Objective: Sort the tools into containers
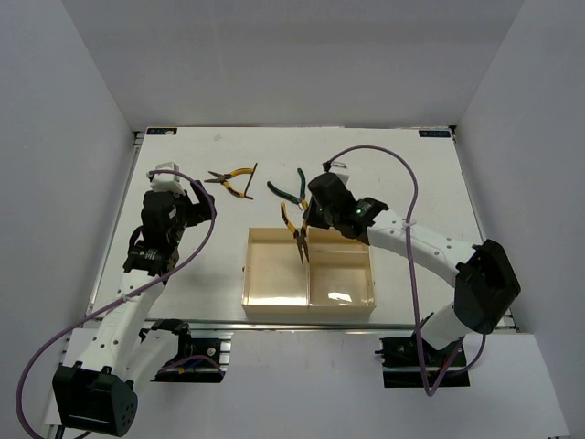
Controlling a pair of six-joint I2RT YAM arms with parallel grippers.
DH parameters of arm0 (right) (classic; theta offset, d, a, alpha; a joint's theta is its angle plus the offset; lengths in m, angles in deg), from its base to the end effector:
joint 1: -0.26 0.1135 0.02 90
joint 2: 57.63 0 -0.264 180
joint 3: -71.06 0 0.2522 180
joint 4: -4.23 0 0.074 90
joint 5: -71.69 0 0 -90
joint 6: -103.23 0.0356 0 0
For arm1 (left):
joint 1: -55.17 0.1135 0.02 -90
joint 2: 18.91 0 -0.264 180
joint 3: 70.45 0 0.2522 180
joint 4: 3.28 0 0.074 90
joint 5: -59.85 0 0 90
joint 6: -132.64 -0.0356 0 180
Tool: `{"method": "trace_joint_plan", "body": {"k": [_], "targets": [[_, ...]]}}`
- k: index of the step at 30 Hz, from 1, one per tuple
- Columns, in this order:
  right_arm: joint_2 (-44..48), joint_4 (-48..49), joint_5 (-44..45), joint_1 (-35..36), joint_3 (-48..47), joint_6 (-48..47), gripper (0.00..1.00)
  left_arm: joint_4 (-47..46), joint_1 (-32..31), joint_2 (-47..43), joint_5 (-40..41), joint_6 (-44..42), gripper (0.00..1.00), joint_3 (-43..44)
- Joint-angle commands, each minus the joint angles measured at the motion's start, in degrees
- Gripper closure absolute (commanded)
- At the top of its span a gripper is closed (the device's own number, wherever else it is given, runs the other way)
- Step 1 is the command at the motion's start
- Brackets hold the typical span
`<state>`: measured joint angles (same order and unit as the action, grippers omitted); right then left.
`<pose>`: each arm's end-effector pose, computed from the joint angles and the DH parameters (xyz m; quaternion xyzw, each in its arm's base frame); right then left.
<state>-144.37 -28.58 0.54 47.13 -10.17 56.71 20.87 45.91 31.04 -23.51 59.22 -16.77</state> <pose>0.2412 0.2406 0.2861 0.0451 0.8896 0.2011 0.4076 0.2023 -0.0288 0.2938 -0.0853 0.8161 -0.0810 0.5658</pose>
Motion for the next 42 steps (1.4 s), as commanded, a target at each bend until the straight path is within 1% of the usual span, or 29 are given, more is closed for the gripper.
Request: {"method": "trace_joint_plan", "body": {"k": [1,8,15,22,24,28,31,33,34,37,41,42], "targets": [[-0.9,4.0,3.7,2.7,0.1,4.3,1.0,0.8,-0.3,-0.6,0.1,0.3,0.02,2.2],[-3.3,4.8,5.7,7.4,1.0,7.6,1.0,0.7,-0.3,-0.7,0.2,0.2,0.02,2.2],[-7.0,5.2,3.7,9.8,1.4,9.5,1.0,0.8,-0.3,-0.8,0.6,0.3,0.02,2.1],[-9.5,5.5,1.1,11.4,4.0,8.6,1.0,0.8,-0.3,-0.7,0.4,0.3,0.02,2.2],[-10.1,5.3,0.6,11.8,3.7,7.1,0.93,0.8,-0.3,-0.5,0.3,0.3,0.02,2.1],[-11.1,4.4,0.0,12.4,2.5,4.3,0.86,0.8,-0.3,-0.3,0.2,0.2,0.02,2.1],[-11.6,3.9,-0.8,12.4,2.2,3.0,0.73,0.8,-0.3,-0.2,0.2,0.2,0.02,2.1],[-11.7,3.4,-0.7,12.8,1.5,2.0,0.69,0.8,-0.3,0.1,0.1,0.2,0.02,2.1],[-11.7,2.4,0.0,12.7,1.1,1.5,0.65,0.8,-0.3,0.0,0.0,0.3,0.02,2.2],[-10.9,0.9,1.1,13.0,-0.4,-0.5,0.6,0.8,-0.3,0.2,0.0,0.3,0.02,2.2],[-9.1,0.0,3.4,12.6,-3.1,-5.0,0.58,0.9,-0.3,0.2,0.0,0.4,0.02,2.2],[-8.3,-0.5,4.3,12.3,-4.8,-6.3,0.56,0.9,-0.3,0.1,0.0,0.4,0.02,2.2]]}}
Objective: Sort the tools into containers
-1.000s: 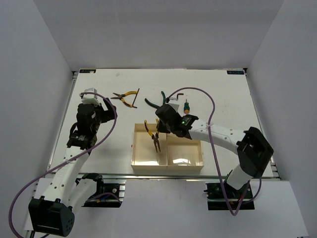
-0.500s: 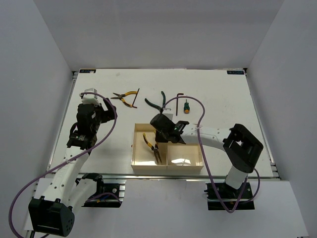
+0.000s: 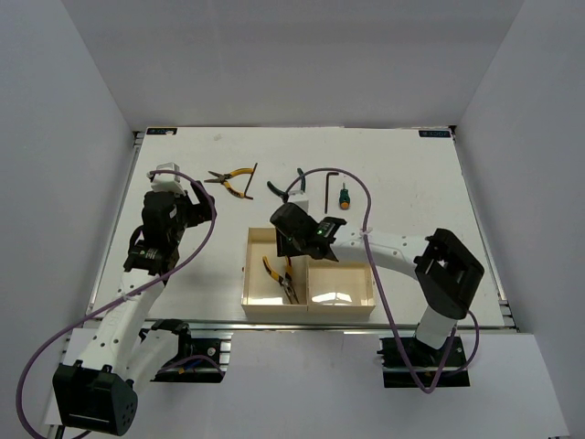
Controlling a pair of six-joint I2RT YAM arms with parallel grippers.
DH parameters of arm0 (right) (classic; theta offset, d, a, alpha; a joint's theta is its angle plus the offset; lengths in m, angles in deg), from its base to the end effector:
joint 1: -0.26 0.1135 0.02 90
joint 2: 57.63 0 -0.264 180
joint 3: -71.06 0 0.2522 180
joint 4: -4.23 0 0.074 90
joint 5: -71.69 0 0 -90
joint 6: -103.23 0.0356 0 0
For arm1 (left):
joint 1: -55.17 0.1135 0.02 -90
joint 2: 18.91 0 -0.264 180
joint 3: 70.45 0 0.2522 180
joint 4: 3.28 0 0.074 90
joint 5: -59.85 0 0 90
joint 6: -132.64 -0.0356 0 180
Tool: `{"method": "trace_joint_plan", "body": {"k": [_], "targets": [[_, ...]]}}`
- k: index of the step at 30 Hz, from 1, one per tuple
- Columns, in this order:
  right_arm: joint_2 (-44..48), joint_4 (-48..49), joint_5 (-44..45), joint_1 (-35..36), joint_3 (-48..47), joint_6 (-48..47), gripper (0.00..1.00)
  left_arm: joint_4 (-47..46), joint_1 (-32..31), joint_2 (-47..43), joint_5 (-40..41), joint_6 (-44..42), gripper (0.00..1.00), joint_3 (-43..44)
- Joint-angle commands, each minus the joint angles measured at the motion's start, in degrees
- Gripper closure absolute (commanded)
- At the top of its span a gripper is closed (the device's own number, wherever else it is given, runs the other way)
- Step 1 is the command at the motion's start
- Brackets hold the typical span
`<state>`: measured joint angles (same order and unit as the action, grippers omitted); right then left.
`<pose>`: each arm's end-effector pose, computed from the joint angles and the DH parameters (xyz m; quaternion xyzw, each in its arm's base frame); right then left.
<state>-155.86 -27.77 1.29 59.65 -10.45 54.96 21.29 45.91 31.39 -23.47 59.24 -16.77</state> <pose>0.1988 0.3126 0.2214 -0.0823 0.9204 0.1671 0.3437 0.2031 -0.0289 0.2920 -0.0856 0.8199 -0.0794 0.5605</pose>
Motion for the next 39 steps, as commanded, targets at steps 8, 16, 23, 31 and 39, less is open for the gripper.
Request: {"method": "trace_joint_plan", "body": {"k": [8,16,23,31,39], "targets": [[0.6,-3.0,6.7,-6.7,-17.4,-16.9,0.46,0.7,-0.3,0.0,0.3,0.3,0.02,2.4],[-11.0,-7.6,-1.3,-16.3,-35.4,-24.5,0.46,0.7,-0.3,0.1,-0.2,0.4,0.02,2.3],[-20.0,-8.5,-3.5,-20.8,-44.7,-25.9,0.46,0.6,-0.3,0.5,-0.4,0.3,0.02,2.4],[-27.6,-6.8,-6.8,-23.6,-46.8,-27.1,0.46,0.4,-0.3,1.6,-1.3,0.5,0.02,2.7],[-33.7,-6.6,-9.9,-25.4,-46.8,-25.7,0.47,0.5,-0.3,1.7,-1.6,0.7,0.02,2.7]]}}
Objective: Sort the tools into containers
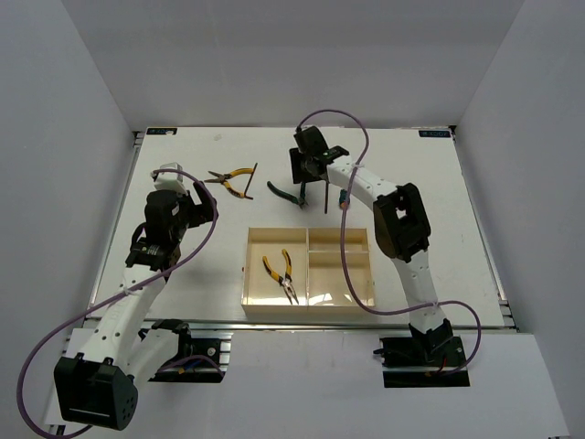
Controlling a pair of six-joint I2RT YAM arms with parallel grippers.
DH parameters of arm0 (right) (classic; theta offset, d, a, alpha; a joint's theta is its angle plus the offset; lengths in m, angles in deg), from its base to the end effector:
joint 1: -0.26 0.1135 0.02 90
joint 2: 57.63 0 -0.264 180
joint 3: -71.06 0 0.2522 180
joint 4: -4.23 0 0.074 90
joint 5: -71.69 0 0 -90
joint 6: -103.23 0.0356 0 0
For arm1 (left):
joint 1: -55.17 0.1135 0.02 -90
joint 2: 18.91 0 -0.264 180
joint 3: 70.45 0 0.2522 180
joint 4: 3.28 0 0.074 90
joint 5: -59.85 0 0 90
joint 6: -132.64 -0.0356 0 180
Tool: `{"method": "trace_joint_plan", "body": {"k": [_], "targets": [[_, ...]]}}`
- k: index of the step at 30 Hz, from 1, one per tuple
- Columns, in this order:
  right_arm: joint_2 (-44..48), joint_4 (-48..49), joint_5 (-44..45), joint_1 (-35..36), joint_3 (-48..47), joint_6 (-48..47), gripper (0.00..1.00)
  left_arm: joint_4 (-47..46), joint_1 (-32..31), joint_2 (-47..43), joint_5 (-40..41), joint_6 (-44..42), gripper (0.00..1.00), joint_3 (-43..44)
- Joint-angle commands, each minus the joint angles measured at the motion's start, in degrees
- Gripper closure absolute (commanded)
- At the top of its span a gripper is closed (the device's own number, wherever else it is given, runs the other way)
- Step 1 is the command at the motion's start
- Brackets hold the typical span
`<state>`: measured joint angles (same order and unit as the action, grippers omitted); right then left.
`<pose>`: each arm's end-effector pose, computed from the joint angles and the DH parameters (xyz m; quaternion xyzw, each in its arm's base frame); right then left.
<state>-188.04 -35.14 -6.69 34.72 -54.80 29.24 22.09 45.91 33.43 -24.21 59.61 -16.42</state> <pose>0.4336 0.2889 0.2190 -0.1077 0.9100 0.0817 0.3919 0.2088 -0.0303 0.2860 -0.0845 0.8322 -0.0817 0.5418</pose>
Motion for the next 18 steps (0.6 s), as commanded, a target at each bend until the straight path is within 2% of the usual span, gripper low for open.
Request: {"method": "trace_joint_plan", "body": {"k": [1,6,14,18], "targets": [[-1.9,0.9,-2.2,-0.5,-2.3,0.0,0.47,-0.3,-0.3,-0.4,-0.8,0.3,0.02,2.4],[-4.9,1.4,-4.6,-1.0,-2.5,0.5,0.48,-0.3,-0.3,-0.3,-1.0,0.4,0.02,2.3],[-7.0,-0.3,-2.5,-1.0,-2.4,1.1,0.51,-0.2,-0.3,-0.3,-1.1,0.4,0.02,2.3],[-7.5,-1.5,-0.5,-1.0,-2.0,0.7,0.58,-0.1,-0.3,-0.1,-1.1,0.4,0.02,2.2]]}}
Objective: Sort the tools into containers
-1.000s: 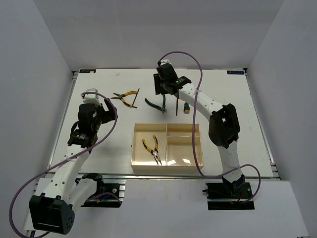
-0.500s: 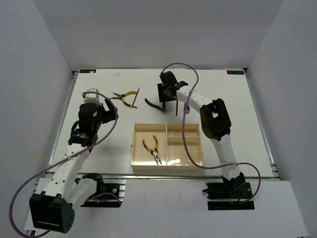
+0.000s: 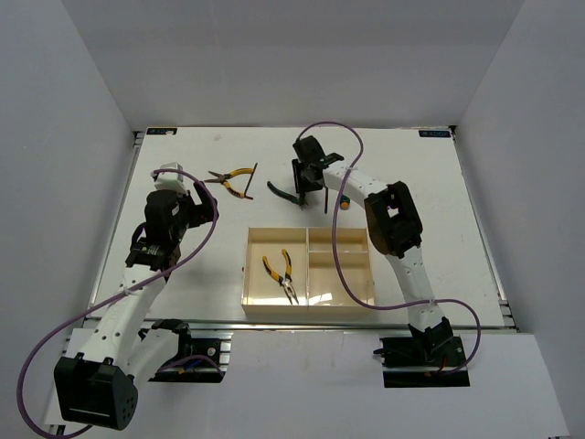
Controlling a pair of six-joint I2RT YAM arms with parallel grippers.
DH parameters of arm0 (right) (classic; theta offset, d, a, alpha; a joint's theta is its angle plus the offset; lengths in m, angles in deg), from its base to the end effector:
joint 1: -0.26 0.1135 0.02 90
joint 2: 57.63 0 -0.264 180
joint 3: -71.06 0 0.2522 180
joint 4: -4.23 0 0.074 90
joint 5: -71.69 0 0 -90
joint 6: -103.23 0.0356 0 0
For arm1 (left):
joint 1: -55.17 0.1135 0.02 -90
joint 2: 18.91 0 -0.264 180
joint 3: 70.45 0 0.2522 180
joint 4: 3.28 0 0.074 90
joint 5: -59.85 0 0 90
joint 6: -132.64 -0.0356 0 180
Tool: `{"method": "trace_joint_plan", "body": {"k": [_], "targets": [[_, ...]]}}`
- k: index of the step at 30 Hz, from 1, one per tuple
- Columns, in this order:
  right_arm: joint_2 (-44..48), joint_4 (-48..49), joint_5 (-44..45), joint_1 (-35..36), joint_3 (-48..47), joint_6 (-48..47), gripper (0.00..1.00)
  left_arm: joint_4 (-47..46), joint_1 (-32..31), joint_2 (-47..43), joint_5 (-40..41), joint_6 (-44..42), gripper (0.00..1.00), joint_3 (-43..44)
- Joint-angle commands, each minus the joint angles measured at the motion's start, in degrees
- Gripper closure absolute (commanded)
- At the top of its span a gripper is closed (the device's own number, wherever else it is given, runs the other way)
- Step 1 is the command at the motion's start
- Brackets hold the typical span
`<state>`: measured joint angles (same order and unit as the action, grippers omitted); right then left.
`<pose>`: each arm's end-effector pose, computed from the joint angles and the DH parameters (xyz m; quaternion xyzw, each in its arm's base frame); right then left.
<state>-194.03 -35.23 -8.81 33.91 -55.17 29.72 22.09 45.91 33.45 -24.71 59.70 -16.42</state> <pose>0.4445 0.2888 0.1679 -0.1113 0.9292 0.0753 0.3444 0.2089 -0.0306 0.2859 -0.0828 0.8326 -0.0857 0.5409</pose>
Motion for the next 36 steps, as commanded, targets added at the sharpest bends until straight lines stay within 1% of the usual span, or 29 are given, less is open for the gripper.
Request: {"method": "trace_joint_plan", "body": {"k": [1,2,3,4,5,7,8,14,23,29,36], "targets": [[-1.8,-1.6,2.0,-0.2,-1.6,0.1,0.6,-0.1,-0.3,0.0,-0.6,0.4,0.02,2.2],[-1.9,-1.8,2.3,-0.1,-1.5,0.1,0.63,-0.2,-0.3,-0.1,-0.6,0.4,0.02,2.3],[-2.1,-2.2,3.0,-0.2,-1.6,0.1,0.69,-0.1,-0.3,0.0,-0.6,0.3,0.02,2.3],[-2.3,-2.3,3.4,-0.2,-1.5,0.1,0.73,-0.1,-0.3,-0.1,-0.5,0.5,0.02,2.3],[-2.3,-2.3,3.9,-0.1,-1.4,0.1,0.81,-0.1,-0.3,-0.1,-0.5,0.5,0.02,2.2],[-2.0,-1.6,4.0,-0.2,-1.1,0.1,0.91,0.1,-0.3,0.2,-0.3,0.5,0.02,2.3],[-1.9,-1.6,4.5,-0.2,-1.0,0.0,1.0,0.2,-0.3,0.4,-0.3,0.5,0.02,2.3],[1.7,1.8,4.5,-0.9,-0.9,-0.1,1.0,0.2,-0.3,0.6,-0.2,0.5,0.02,2.3],[12.1,5.8,5.4,-1.4,0.7,0.8,1.0,0.2,-0.3,0.8,0.1,0.7,0.02,2.3],[22.9,7.6,3.8,-0.9,7.0,4.5,1.0,0.5,-0.3,0.9,0.4,1.0,0.02,2.4],[34.4,10.2,-0.3,0.4,18.9,12.2,1.0,1.0,-0.3,0.6,1.9,1.3,0.02,2.4]]}}
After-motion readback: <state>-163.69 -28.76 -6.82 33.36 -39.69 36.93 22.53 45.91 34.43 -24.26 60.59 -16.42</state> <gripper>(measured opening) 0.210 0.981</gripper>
